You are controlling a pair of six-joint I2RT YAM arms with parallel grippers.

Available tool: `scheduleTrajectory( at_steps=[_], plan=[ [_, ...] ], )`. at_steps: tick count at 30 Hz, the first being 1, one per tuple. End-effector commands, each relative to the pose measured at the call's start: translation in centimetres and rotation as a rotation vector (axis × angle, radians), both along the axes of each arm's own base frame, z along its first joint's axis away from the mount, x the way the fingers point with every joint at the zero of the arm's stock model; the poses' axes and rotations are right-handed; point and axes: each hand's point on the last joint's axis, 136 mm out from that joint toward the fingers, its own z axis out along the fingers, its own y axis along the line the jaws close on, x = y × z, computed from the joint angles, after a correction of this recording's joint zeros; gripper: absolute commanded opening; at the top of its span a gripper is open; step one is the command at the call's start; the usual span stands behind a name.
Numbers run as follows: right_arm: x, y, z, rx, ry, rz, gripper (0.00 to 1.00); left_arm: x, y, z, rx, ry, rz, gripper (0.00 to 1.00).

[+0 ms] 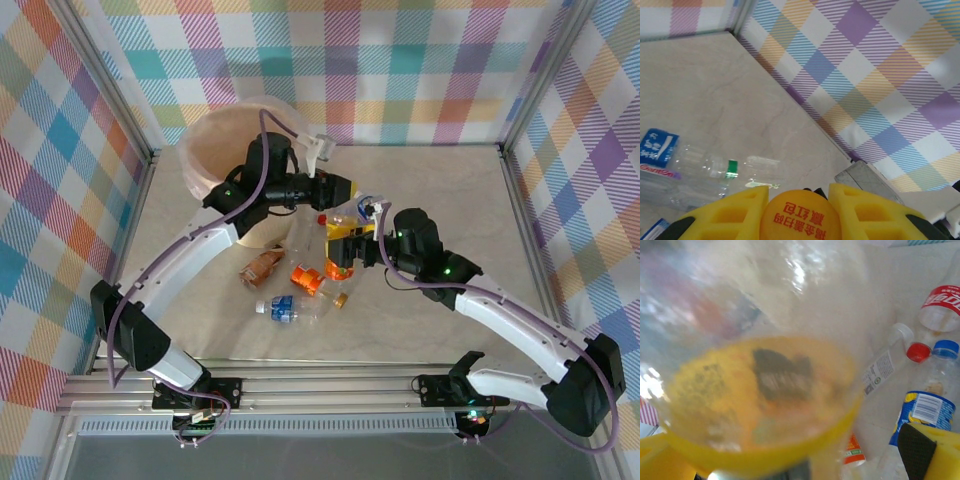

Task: Put the plastic bottles in the bin

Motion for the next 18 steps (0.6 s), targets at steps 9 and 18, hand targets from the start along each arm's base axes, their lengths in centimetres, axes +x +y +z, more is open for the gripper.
scheduleTrajectory(
  at_steps=[9, 18],
  plan=[
    [-1.0, -3.8, 2.7, -0.02, -0.019, -0.132, 1.0, 1.7, 7.9, 11.0, 0.008, -0.332, 0.261, 0.0],
    [0.2, -7.5, 1.6, -0.089, 0.04, -0.35, 1.0, 5.1, 15.6, 17.0, 0.007, -0.491, 0.536, 0.0]
  ],
)
